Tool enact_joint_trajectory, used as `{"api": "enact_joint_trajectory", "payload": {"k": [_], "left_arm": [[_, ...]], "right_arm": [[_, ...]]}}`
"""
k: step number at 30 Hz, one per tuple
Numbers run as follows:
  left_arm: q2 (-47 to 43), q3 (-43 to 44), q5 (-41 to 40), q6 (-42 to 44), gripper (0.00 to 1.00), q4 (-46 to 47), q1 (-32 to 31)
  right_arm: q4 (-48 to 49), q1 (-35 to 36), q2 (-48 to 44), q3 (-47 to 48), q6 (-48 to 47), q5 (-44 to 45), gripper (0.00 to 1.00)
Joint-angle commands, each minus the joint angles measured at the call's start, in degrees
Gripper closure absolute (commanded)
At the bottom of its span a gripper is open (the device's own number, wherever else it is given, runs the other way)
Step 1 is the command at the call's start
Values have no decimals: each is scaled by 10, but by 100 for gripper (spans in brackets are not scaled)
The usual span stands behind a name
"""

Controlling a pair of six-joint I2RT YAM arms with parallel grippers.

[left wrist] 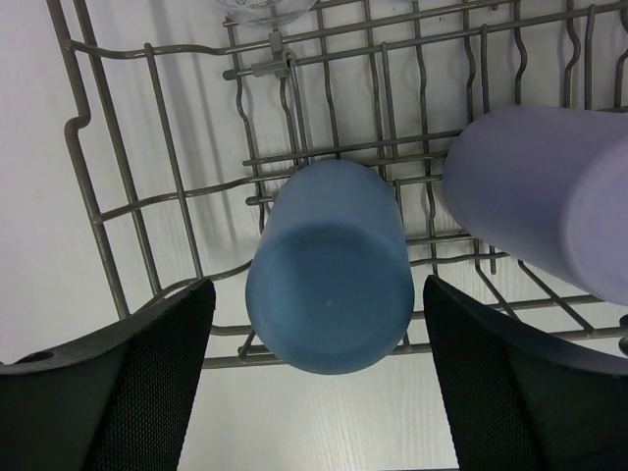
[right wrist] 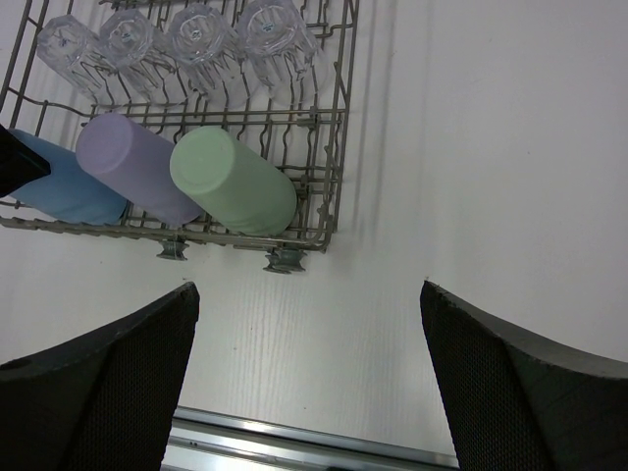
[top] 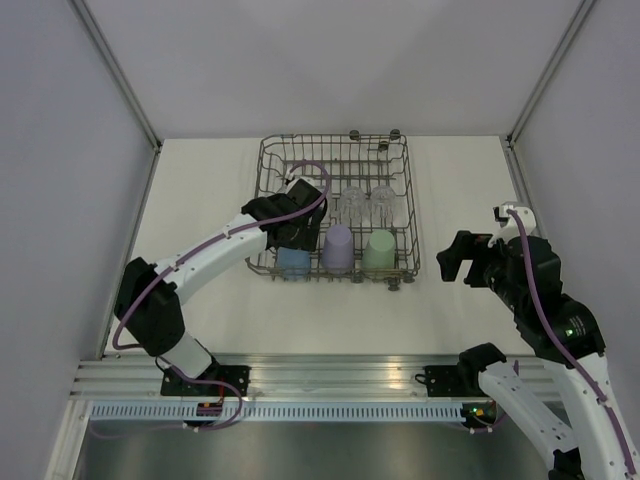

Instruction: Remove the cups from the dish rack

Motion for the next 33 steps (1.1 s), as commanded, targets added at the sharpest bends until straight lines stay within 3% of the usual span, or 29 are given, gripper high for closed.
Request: {"api": "enact_joint_trajectory", "payload": {"k": [1,8,13,14,17,28,33], "left_arm": [[12,7,-19,-16,18,27,1],[15,3,14,-22,44,36,1],[1,-2,22,-30,77,33,2],[-14,-3,21,-30,79,33,2],[-45,7,13,-34,96,21,2],[-196,50,13,-53,98,8,2],[-306,6,122,-68,98,131,1]], "right_arm": [[-7,2,-7,7,2,-9,2],[-12,1,-16,7,2,6,2],[-12,2,-22,6,1,9,2],[-12,1,-23,5,3,10,2],[-6,1,-23,1,8,9,2],[90,1,-41,-33,43,-46,2],[234,1,-53,-77,107,-248,2]]}}
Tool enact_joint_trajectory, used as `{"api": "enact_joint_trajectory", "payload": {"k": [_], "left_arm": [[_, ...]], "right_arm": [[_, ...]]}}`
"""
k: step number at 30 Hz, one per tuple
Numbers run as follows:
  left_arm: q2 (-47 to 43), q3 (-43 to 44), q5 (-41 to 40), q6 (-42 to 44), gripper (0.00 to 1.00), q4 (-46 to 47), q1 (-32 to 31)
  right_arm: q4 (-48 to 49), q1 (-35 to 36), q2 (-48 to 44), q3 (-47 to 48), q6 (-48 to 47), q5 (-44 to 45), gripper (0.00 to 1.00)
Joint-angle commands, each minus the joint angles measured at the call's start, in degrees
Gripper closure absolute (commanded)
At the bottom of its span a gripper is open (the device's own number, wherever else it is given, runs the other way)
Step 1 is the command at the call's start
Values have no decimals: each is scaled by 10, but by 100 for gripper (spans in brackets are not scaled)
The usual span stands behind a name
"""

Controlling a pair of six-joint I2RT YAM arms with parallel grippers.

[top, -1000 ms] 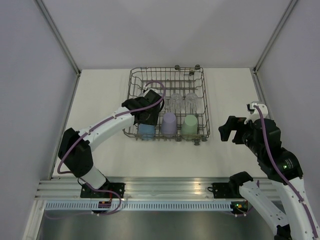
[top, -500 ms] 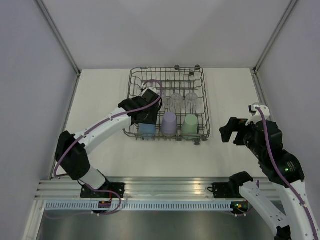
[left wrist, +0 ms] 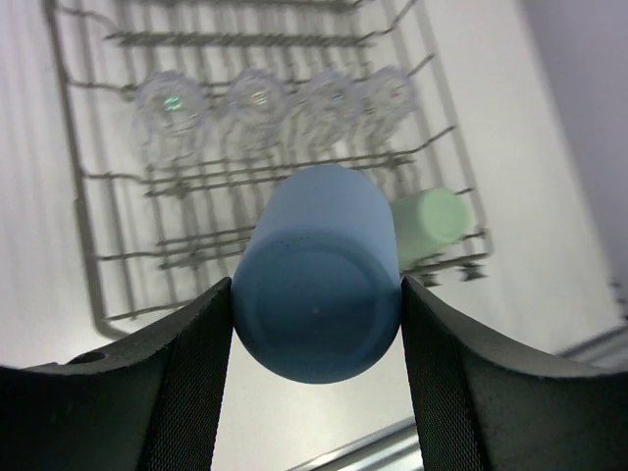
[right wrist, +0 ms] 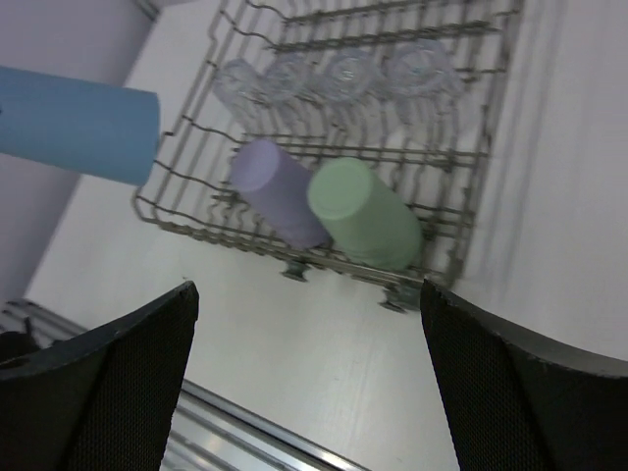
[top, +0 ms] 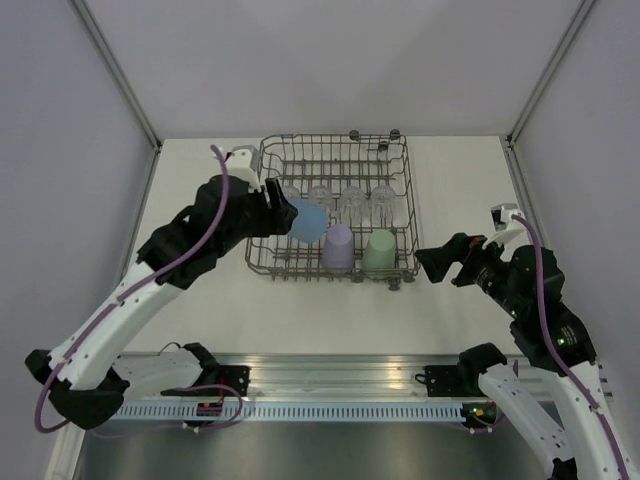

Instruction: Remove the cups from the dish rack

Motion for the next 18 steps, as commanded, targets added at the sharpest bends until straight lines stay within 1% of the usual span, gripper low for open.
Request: {"api": "enact_joint_trajectory", "payload": {"k": [1,2,3,4,5,6,8,9,10,12,13,14,15,18], "left_arm": [[-81,-22,115,-40,98,121,1],[-113,-42,137,-49,98,140,1],[-125,-52,157,-68,98,187,1],[-137,-62,193,-79,98,208,2],[-153,-71,211,-89,98,230,1],[-160,-86,223,-109,98,263,1],[-173,-113,252,-146,98,302,1],[-177,-124,263,-162,98,322,1],[-179,-137,287,-178,98,375,2],[-180,-170,311,-227,98,421,1],[-179,-180,331,-244,98,467,1],[-175,-192,341,-269,98,484,1],[-167,-196,346,-280,98,493,1],[-151,-211,365,-313,98,531,1]], "right_arm": [[154,1,-5,-42,69,-166,2],[183,1,-5,-55,111,-188,2],[245,1,-4,-66,131,-229,2],[278,2,-3,-91,155,-248,2],[311,1,-3,-102,191,-266,2],[370,1,-2,-113,210,-280,2],[411,1,-3,-138,239,-299,2],[451,1,-2,-144,242,-302,2],[468,2,-4,-156,247,-315,2],[516,1,-2,-162,268,-332,2],[533,2,-1,-166,279,-350,2],[567,1,-1,-167,288,-358,2],[579,1,0,-166,303,-363,2],[594,1,5,-150,306,-378,2]]}}
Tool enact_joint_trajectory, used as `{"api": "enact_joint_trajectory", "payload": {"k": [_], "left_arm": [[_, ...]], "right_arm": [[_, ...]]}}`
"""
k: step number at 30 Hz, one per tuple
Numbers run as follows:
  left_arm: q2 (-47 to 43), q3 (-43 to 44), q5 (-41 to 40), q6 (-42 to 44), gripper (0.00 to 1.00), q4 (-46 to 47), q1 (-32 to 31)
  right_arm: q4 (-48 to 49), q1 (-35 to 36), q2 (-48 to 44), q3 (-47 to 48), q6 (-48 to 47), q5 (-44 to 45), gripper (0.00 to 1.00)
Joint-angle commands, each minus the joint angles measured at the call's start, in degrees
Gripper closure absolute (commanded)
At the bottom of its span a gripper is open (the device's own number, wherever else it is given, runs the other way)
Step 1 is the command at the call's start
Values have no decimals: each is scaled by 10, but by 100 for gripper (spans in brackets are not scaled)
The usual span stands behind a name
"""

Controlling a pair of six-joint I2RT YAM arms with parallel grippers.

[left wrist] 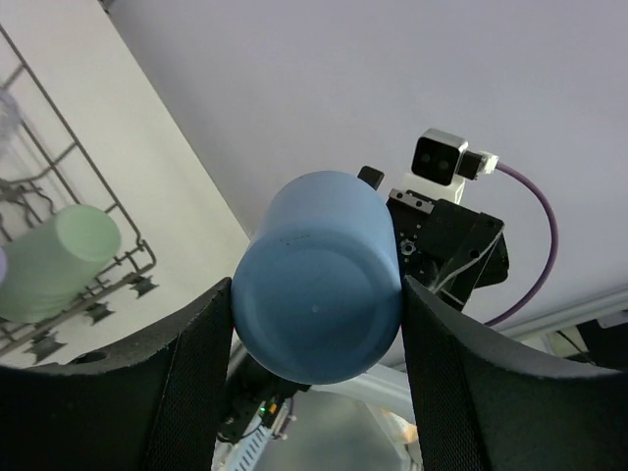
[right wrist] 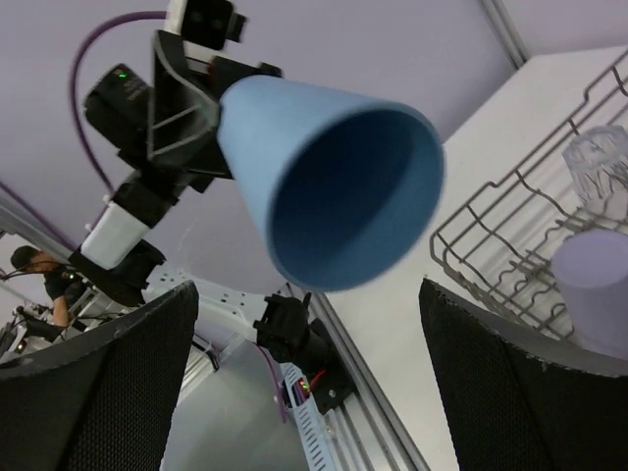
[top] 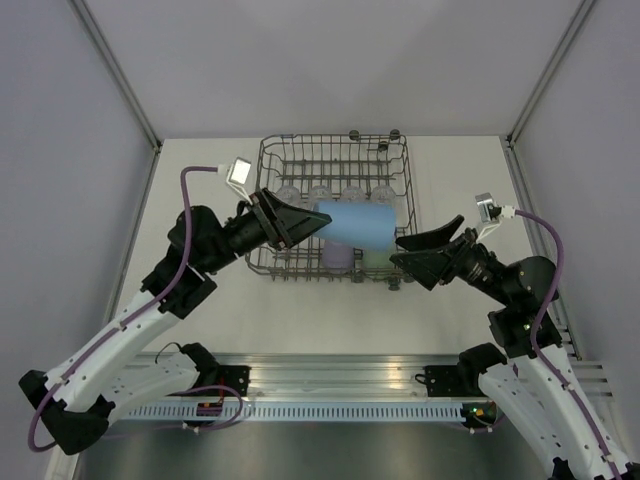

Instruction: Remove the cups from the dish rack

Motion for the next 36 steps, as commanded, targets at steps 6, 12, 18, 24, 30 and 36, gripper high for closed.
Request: {"api": "enact_joint_trajectory", "payload": {"k": [6,12,18,24,30,36], "left_arm": [[40,-19,108,-122,98,169,1],[56,-26,123,-128,98,177,1],[60,-39,120,-127,98,165,1],[76,-12,118,-101,98,106,1],[72,20,67,-50,0,27,1],[34,80,-152,72,0,-192,1]], "right_arm": [[85,1,26,39,28,-55,21],[120,2,27,40,38,-67,52],[153,1,14,36,38,-67,82],[107,1,16,49,-6,-50,100],[43,1,35,85,-81,-30,100],[-211,2,103,197,-211,97,100]]}}
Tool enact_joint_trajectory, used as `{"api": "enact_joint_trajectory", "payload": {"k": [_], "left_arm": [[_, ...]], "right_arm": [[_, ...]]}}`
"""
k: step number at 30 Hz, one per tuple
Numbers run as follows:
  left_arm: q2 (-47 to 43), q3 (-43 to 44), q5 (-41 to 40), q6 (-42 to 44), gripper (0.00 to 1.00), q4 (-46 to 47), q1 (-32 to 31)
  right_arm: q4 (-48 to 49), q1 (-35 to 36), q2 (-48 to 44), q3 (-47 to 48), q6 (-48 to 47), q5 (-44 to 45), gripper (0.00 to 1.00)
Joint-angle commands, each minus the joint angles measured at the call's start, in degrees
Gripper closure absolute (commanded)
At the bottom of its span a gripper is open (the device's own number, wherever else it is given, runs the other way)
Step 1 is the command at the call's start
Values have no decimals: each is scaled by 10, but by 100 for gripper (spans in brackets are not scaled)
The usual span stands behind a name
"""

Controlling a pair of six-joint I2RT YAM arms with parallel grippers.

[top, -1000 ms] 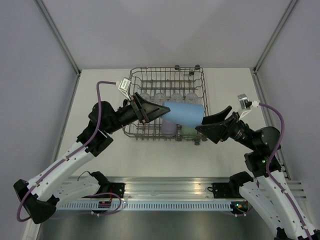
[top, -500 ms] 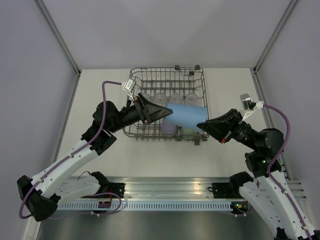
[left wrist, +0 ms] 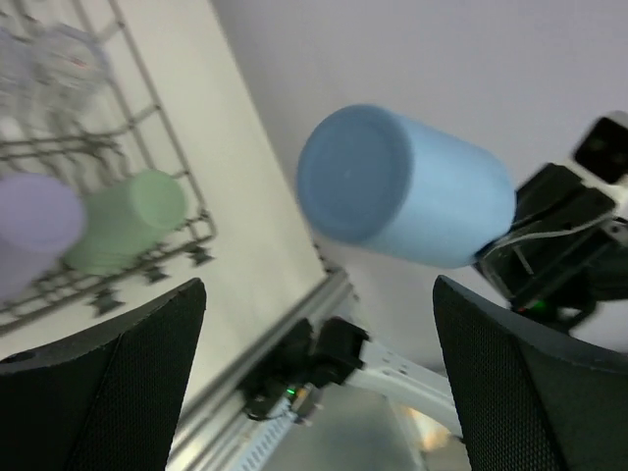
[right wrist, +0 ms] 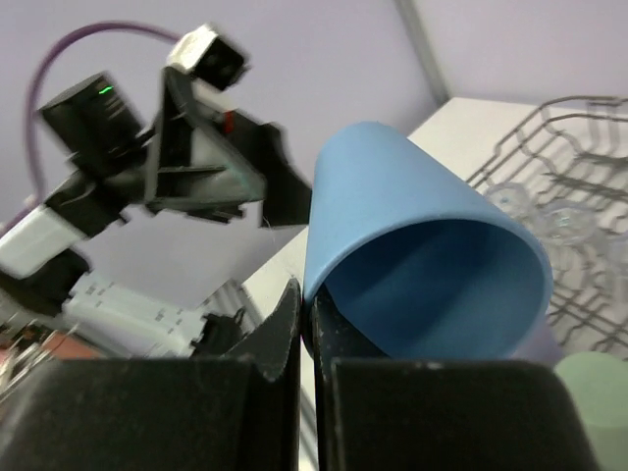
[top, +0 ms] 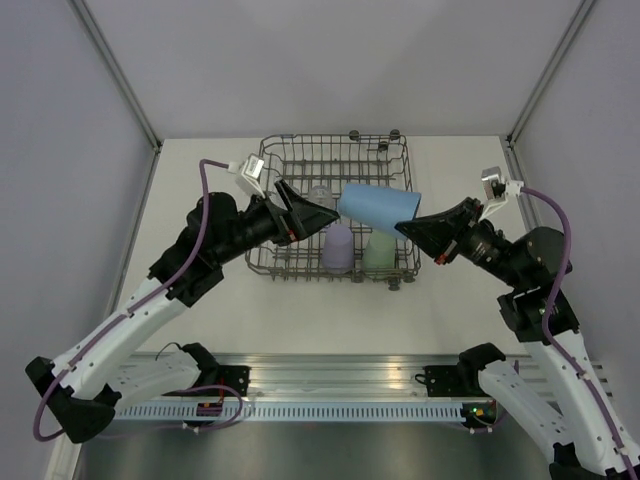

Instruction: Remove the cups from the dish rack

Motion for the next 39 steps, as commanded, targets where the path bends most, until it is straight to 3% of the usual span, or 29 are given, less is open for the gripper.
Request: {"api": "enact_joint_trajectory", "payload": {"k": [1,5,10,14,28,35,39], "left_arm": [[-46,49,-175,105,0,-145,-1],[-76,52,-260,153,0,-212,-1],[-99,38,-277,198,0,-262,-1],[-116,28,-291,218,0,-292,-1],[-147,20,-279,287,0,-365,-1],[-166,12,-284,301,1,-382,-1],[-164,10,-283,305,0,-388,-1]], "right_arm": [[-153,0,42,77,-118,113,100],[-273,-2,141,184,-167,239,99],[-374,0,262,273,-215,430,100],[-428,-1,362,374,-243,534,99],[-655,-76,777,781,-299,500,100],[-718,-117,914,891,-327,464,100],[-718,-122,942,890,-339,466,100]]}}
